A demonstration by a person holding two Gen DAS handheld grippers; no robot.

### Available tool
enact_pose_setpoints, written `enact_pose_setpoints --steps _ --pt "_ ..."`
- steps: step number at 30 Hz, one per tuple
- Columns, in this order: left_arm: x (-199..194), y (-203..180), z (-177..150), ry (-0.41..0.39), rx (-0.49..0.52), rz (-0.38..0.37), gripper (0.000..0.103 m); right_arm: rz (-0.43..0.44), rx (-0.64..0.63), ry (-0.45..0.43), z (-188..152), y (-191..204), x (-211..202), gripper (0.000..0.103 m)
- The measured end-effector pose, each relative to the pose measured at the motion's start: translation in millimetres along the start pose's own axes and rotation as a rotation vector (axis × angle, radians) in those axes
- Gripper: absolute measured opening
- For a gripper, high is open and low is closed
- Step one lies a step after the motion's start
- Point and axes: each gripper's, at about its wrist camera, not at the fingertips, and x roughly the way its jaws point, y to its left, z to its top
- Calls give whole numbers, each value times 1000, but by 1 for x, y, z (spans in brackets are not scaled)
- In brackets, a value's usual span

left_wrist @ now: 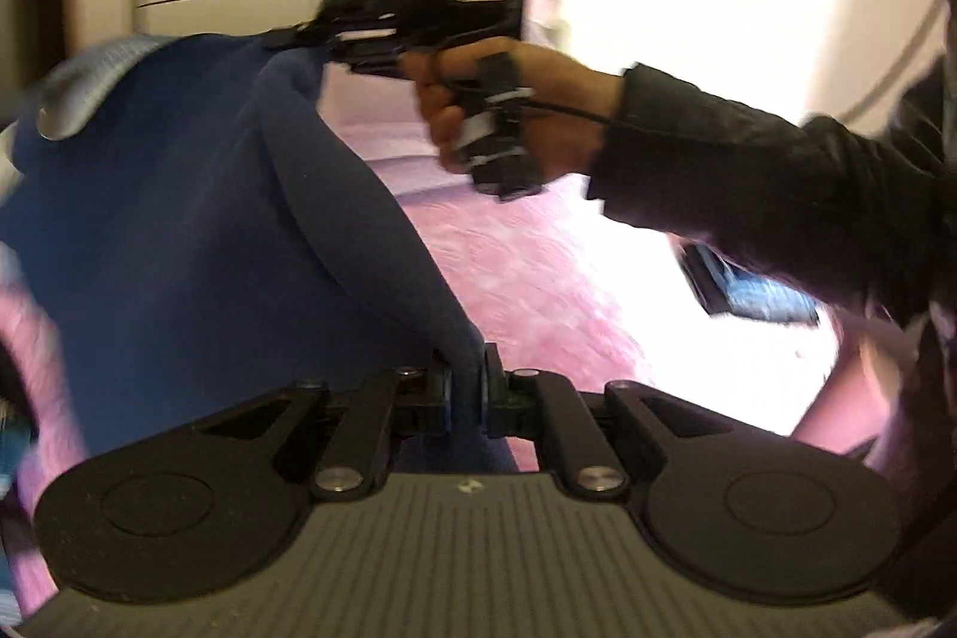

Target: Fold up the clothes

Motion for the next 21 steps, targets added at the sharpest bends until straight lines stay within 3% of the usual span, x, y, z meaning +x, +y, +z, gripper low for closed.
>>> enact_pose_setpoints --steps 3,6,7,8,9,11,14,18,21 --pt "23 -13 -12 34 -4 -106 8 -42 96 -52 2 -53 -45 2" --pt "91 -38 -22 110 -85 -227 22 -140 208 -72 -14 -138 -94 2" --pt "118 -48 -31 162 -109 -260 31 -222 231 -50 -23 -168 -111 19" --pt "143 -58 -42 211 -124 -283 32 -314 243 -46 -34 -189 -132 33" --pt "165 -66 -55 262 -133 -292 32 -408 254 -44 -45 -211 -153 58" --pt "195 -78 -80 359 -136 -287 32 -595 276 -39 -68 -253 -195 64" --pt "211 -78 -108 462 -156 -248 32 -712 354 -16 -109 -280 -253 64" --pt "221 -46 -118 515 -176 -159 33 -772 390 75 -149 -291 -287 64" --pt "241 -25 -114 524 -193 -80 41 -761 383 145 -164 -288 -274 64"
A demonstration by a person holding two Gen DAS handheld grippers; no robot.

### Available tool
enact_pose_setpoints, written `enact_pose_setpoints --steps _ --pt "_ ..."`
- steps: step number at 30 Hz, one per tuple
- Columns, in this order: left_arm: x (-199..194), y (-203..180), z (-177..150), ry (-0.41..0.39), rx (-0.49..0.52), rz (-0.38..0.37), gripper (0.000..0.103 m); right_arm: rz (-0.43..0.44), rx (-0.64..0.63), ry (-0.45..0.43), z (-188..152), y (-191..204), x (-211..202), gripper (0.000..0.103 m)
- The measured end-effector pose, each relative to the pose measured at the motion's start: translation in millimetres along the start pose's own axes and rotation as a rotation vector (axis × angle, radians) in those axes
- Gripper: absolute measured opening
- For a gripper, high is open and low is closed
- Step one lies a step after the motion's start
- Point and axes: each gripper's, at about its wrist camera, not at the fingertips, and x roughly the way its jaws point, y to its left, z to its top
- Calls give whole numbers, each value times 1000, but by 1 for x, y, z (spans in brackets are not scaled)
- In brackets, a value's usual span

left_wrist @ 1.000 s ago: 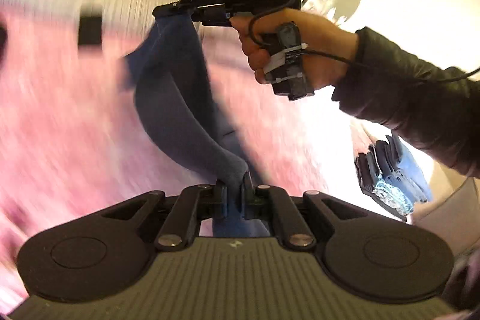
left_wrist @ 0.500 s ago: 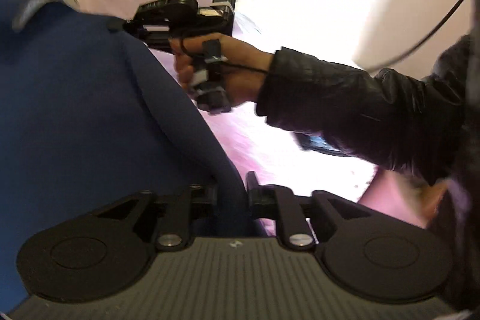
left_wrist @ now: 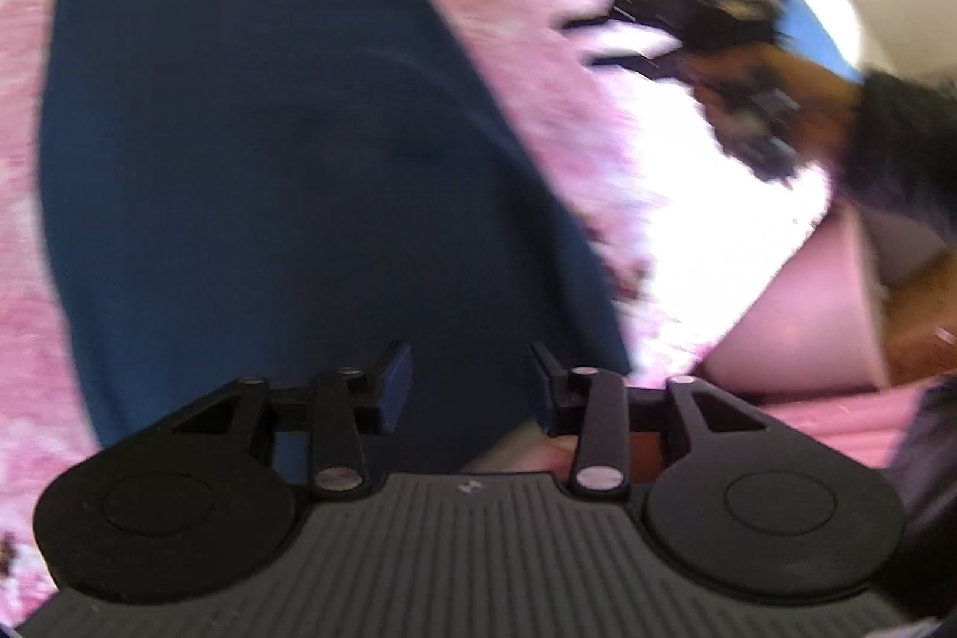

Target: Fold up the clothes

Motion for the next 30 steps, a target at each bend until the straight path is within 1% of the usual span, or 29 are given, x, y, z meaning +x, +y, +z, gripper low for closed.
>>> enact_pose_setpoints --steps 2,4,6,7,9,11,13,16,19,22,25,30 --pt "2 30 12 -28 -36 58 42 15 -36 24 -2 13 8 64" --pt "3 64 24 -53 -74 112 42 34 -95 38 2 34 20 64" --pt "1 97 38 -91 -110 163 46 51 -166 53 7 58 31 64" --pt "0 117 43 -107 -130 181 51 51 -203 64 9 70 38 64" --pt "-10 159 51 -122 -169 202 52 50 -276 88 13 94 51 64" --pt "-11 195 57 -136 -202 214 52 25 -325 108 10 113 60 64" --pt "-8 226 64 -149 -222 212 52 3 -359 113 6 128 70 64" --pt "-15 272 85 -184 -245 194 52 -29 -365 145 0 137 82 64" --pt "-13 311 113 -229 -258 163 52 -58 -372 149 -1 149 84 64" --pt "-1 342 145 -273 -267 144 54 -61 -397 135 9 162 90 64" --pt "17 372 176 -307 -290 119 58 -43 -415 122 24 170 108 64" --pt "67 408 213 -266 -347 53 59 -8 -467 101 56 169 151 64"
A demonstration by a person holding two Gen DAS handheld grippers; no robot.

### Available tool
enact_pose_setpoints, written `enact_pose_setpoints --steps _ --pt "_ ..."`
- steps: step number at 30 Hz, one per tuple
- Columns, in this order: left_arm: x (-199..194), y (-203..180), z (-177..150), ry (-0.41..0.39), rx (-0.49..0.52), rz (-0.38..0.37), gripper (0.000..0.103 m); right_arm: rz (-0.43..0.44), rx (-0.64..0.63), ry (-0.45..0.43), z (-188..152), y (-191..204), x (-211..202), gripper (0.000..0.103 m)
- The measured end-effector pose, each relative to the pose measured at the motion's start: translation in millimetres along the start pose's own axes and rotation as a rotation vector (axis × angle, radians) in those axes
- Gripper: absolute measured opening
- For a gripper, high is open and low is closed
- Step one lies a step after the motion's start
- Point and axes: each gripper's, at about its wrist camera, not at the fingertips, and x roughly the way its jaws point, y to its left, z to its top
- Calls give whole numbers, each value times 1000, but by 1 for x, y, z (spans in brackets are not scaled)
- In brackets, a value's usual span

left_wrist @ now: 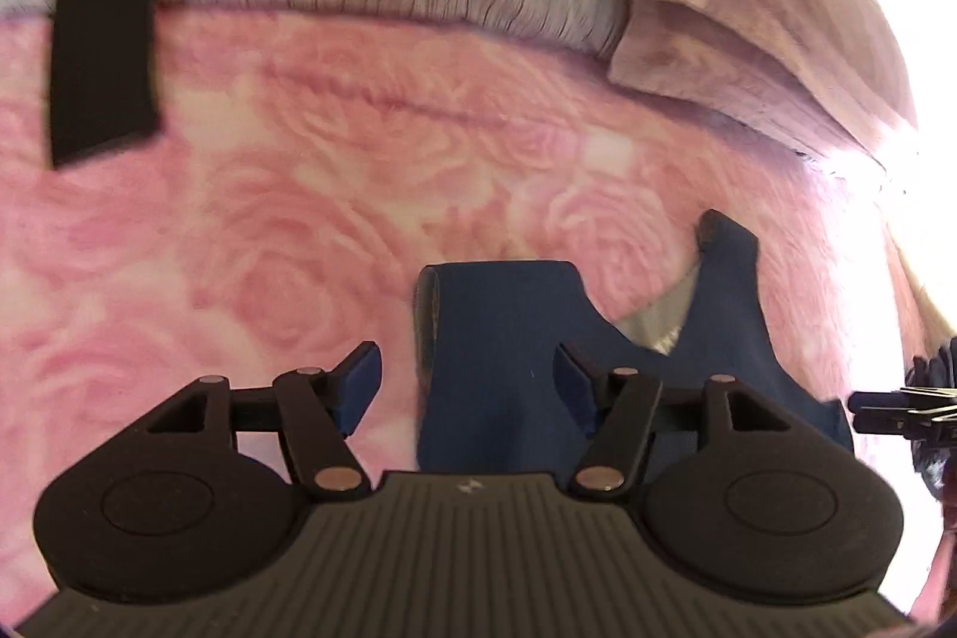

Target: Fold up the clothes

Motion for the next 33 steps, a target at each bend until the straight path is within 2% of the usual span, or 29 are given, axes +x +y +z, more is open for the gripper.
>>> enact_pose_setpoints --steps 2,4,9,11,13,15,16,20,21,24,26,27,30,32,33 --pt "19 2 6 33 -20 -20 56 -1 -16 -6 13 -8 15 64" --pt "22 -8 5 18 14 -44 51 4 -23 -16 26 -15 28 64" --pt "10 -26 6 -36 51 -215 49 37 -29 -32 54 -28 52 64" --pt "17 -28 9 -21 68 -194 49 50 -37 -28 64 -31 63 64" --pt "23 -26 12 -33 78 -132 49 67 -33 -22 74 -34 73 64" --pt "29 -20 14 -21 50 -139 49 83 -37 -4 80 -34 83 64" --pt "30 -18 15 -14 38 -180 48 94 -35 5 83 -34 87 64" --pt "29 -16 18 -11 11 -361 48 296 16 -21 89 -36 91 64" --pt "30 -15 20 -12 6 -363 49 287 -3 -34 90 -35 91 64" --pt "37 -5 25 -18 -40 -324 49 102 -51 -97 93 -33 90 64" --pt "42 1 29 -22 -72 -298 49 31 -11 -116 94 -40 91 64" --pt "44 5 31 -26 -89 -296 48 68 16 -96 93 -45 95 64" --pt "37 7 37 -90 -123 -442 48 245 65 -52 92 -52 102 63" --pt "30 6 40 -134 -112 -482 49 351 61 -61 92 -50 100 63" --pt "31 6 41 -130 -116 -472 49 383 72 -49 93 -50 103 63"
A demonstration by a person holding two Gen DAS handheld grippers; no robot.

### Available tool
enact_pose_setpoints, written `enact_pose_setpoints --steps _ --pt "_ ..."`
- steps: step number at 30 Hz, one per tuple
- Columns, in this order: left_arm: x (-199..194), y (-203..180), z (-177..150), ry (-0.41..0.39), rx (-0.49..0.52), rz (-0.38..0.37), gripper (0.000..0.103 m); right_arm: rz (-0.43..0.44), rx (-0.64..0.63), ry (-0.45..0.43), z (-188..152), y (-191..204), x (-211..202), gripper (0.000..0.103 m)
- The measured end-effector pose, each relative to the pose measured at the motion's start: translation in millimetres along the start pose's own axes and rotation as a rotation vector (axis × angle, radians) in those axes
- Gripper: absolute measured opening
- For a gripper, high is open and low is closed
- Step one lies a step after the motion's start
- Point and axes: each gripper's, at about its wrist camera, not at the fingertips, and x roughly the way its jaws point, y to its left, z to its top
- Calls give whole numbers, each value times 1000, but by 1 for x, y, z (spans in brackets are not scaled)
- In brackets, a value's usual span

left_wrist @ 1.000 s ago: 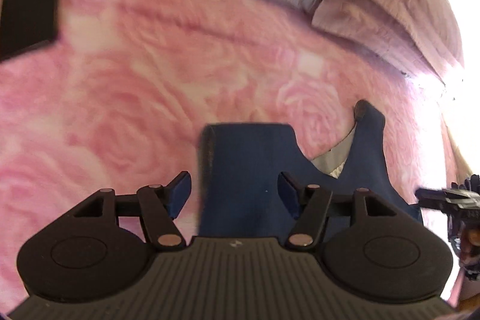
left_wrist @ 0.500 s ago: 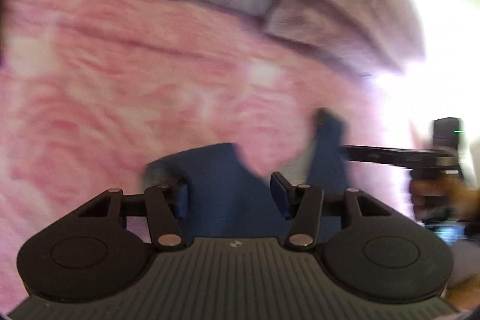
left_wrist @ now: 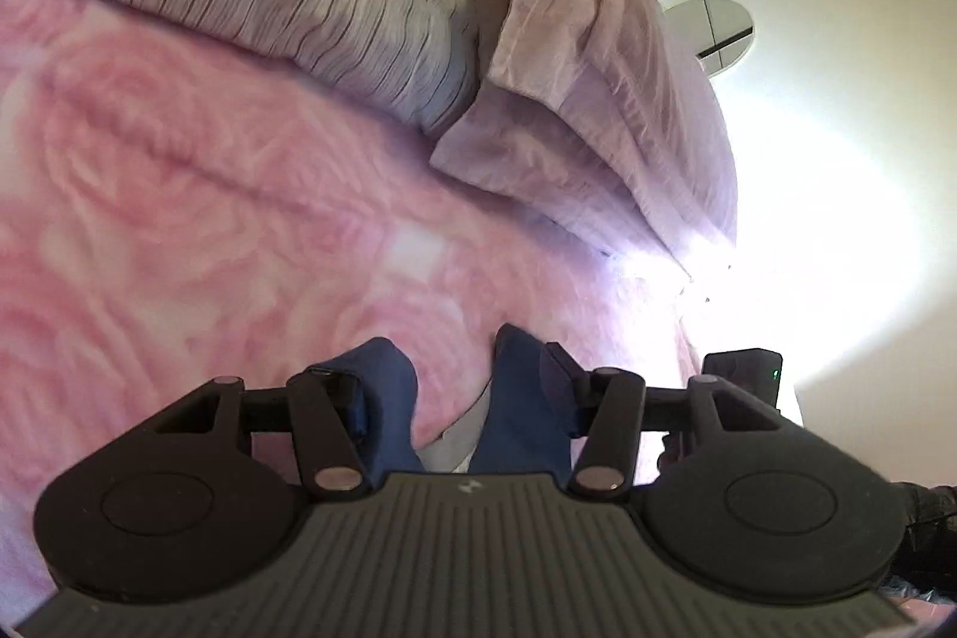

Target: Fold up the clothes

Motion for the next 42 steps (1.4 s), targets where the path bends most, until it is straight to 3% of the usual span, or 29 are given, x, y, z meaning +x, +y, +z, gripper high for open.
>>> enact_pose_setpoints --steps 4,6,8,10,13,17,19,22,24,28,30,31,33,34,35,36,39,42 --pt "19 7 2 104 -26 161 48 20 39 46 7 -3 19 64" --pt "18 8 3 89 -36 146 48 20 52 46 11 -4 27 64" --pt "8 -5 13 9 32 96 42 85 60 -63 22 -2 17 63" --pt "-3 -19 19 -61 118 26 42 126 27 -240 34 7 -10 63" --pt "-5 -32 26 -115 201 14 41 77 -33 -359 42 14 -32 63" --pt "17 -35 28 -10 231 141 38 -2 -2 -321 35 -1 -32 63" --pt "11 -45 23 -81 287 112 36 -21 1 -376 28 -3 -43 63" --pt "-15 -63 25 -193 323 -13 36 -15 -12 -482 20 4 -59 63" --pt "-18 -76 27 -229 365 -48 35 -31 -66 -537 18 16 -68 63" --pt "4 -83 27 -148 354 -2 33 -28 -58 -554 20 21 -80 63" --pt "-8 -103 20 -189 421 -151 40 -22 -81 -545 19 25 -83 63" --pt "-6 -104 18 -197 429 -148 40 -17 -109 -531 18 27 -83 63" --pt "16 -88 25 -96 326 -19 33 -6 -166 -503 15 32 -83 63" --pt "24 -79 29 -62 264 33 32 -17 -132 -497 17 26 -82 63" --pt "26 -76 31 -75 245 63 33 -33 -95 -507 17 22 -84 63" --pt "23 -79 33 -110 251 74 33 -35 -89 -507 20 22 -87 63" --pt "13 -96 40 -185 292 5 33 -39 -153 -525 26 28 -96 63" --pt "25 -93 40 -170 256 53 40 -56 -142 -546 31 23 -95 63"
